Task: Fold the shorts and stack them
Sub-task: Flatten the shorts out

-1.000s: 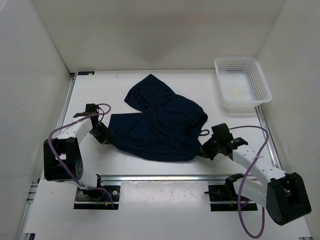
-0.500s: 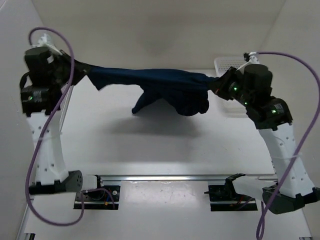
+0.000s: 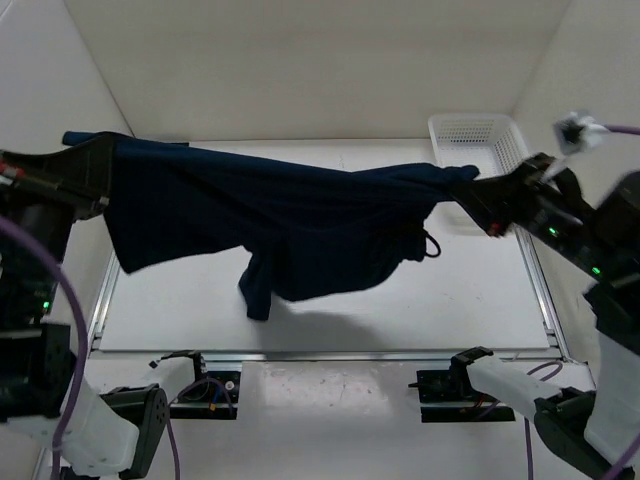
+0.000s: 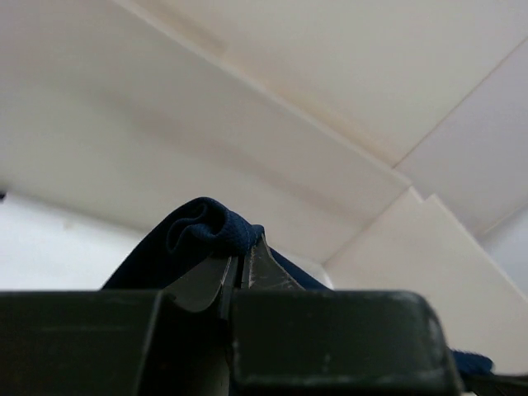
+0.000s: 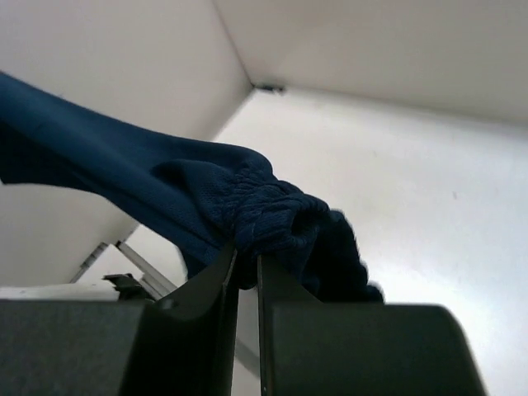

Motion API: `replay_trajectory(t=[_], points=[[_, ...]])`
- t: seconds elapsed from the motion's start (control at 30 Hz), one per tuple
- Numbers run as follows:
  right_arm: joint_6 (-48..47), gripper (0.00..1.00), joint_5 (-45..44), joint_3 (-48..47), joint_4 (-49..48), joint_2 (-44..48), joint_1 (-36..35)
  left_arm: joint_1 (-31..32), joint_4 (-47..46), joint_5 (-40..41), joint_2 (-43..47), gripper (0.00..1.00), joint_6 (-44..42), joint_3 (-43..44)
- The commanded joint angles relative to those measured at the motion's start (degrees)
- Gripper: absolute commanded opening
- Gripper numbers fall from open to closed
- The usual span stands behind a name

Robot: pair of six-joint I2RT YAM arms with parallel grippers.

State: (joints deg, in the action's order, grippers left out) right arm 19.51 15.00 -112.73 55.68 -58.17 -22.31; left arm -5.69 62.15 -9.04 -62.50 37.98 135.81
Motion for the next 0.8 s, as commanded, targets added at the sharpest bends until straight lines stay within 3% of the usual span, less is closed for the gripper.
replay_trajectory(t=[0.0,0.07,0.2,0.43,0.57,0.67,0.73,0.77], points=[[-2.99,0.0,3.01,-4.78,-0.05,4.38,0.16,0.94,0.25,8.42,0.45,0.1,-1.77,5.68],[-2.98,0.0,0.83,-5.48,0.74,4.38,0.16,2.35,0.25,9.74,0.45,0.1,-3.08,8.94],[-1.67,0.0,-4.45,-1.91,0.75,4.91,0.16,2.88,0.25,9.49,-2.01,0.1,-4.13,7.02],[-1.14,0.0,-14.03,16.38,-4.43,1.23,0.16,2.88,-6.77,7.03,-7.8,0.1,-6.33,-13.45],[-1.67,0.0,-17.02,27.36,-12.16,-5.62,0.77,2.88,-9.5,1.84,-18.59,0.1,-9.06,-20.49],[-1.67,0.0,-16.32,31.25,-19.8,-19.89,3.31,2.88,-9.5,2.0,-31.86,0.1,-9.68,-21.55],[-0.79,0.01,-15.63,30.74,-25.0,-28.36,4.63,2.88,-10.12,3.4,-43.19,0.1,-10.2,-17.88],[-0.09,0.43,-15.01,25.5,-25.79,-38.23,5.94,2.88,-10.12,4.2,-47.15,0.1,-10.2,-15.6]])
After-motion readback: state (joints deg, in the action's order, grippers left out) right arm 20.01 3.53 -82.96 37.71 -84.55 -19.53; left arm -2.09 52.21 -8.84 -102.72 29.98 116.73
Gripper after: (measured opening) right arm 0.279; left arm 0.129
